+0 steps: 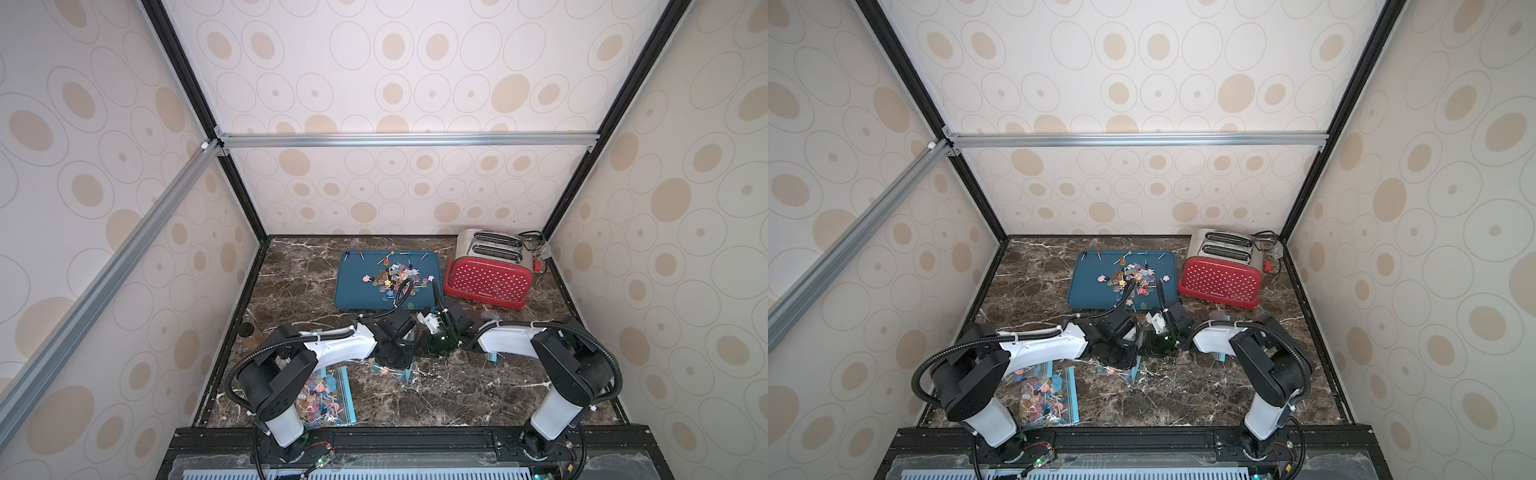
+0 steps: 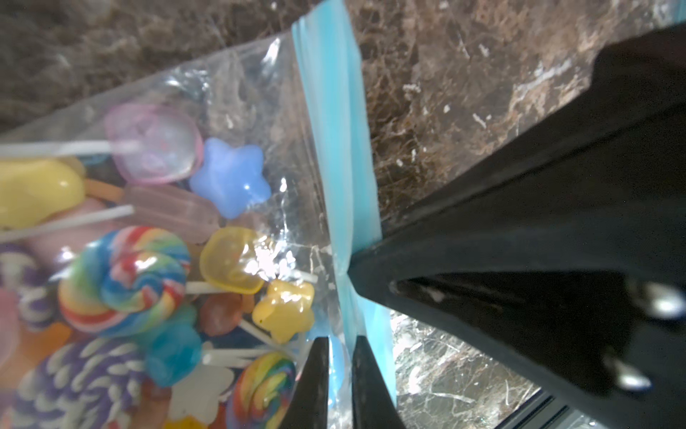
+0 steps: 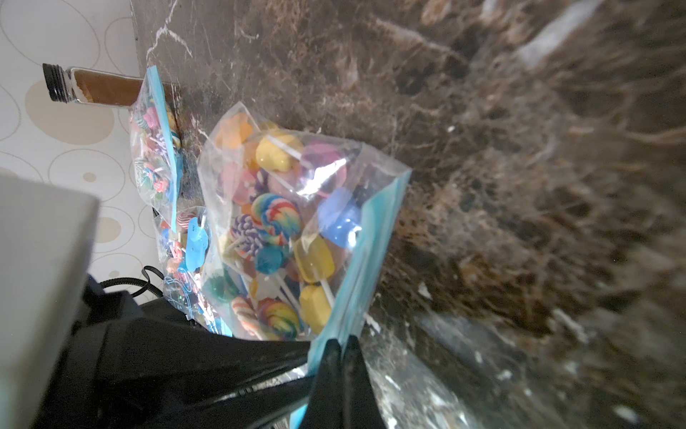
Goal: Pour candies out of the ziploc bag
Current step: Open the ziploc bag at the center of the board.
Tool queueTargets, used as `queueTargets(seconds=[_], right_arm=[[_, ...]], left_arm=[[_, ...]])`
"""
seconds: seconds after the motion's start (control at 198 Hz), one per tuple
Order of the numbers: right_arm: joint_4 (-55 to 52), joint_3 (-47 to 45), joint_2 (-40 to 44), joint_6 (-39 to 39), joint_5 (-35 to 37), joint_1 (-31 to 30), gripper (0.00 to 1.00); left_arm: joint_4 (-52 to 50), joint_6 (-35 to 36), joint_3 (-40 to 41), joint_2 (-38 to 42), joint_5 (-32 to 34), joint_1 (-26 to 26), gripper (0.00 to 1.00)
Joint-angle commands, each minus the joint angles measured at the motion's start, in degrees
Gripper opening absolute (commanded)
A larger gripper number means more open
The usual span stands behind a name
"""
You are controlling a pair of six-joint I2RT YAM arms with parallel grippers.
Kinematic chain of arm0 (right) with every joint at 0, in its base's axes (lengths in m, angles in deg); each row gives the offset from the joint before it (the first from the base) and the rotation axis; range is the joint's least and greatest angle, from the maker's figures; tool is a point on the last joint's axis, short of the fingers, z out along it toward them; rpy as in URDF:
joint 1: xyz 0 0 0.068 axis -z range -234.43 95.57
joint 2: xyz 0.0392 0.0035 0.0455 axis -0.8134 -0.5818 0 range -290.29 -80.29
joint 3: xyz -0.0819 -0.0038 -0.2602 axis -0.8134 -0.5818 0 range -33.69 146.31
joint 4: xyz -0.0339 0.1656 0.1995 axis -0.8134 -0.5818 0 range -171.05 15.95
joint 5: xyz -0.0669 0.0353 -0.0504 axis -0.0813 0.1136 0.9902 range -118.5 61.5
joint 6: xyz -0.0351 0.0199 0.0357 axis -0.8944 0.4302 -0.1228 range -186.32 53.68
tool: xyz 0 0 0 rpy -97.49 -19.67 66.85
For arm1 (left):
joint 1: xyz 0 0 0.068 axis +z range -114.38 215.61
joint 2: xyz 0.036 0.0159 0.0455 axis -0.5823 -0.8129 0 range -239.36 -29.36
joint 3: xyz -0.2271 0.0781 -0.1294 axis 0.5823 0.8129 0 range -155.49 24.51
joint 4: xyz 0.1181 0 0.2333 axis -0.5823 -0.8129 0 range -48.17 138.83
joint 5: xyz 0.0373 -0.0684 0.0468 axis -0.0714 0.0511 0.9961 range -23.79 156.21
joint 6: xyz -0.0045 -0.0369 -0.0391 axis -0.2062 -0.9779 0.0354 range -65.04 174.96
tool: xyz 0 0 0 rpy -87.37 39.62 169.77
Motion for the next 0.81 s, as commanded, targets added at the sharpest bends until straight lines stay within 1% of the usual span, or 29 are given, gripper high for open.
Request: queueTargets(seconds=[0.0, 0.237, 0.53, 0.802], right_arm=[[-0.41, -0.59, -0.31, -0.69, 0.42, -0.34, 0.00], [-0.41, -0.72, -0.09, -0.59, 0.42, -0.34, 0.00], [-0.24, -1.05, 0.22, -0.56, 0.38, -0.33, 0.00], [-0.24, -1.42, 0.58, -0.56, 0.51, -0.34, 0.00]], left_arm=[[-0.87, 0.74, -0.30, 0.21, 0.81, 0.50, 0.10], [1.37, -0.05, -0.04, -0.55, -0.37, 0.50, 0.09], [2.28, -0.54, -0.39, -1.35, -0.99, 0.53, 0.13], [2.22, -0.54, -0.21, -2.33, -0.88, 0.56, 0.14]])
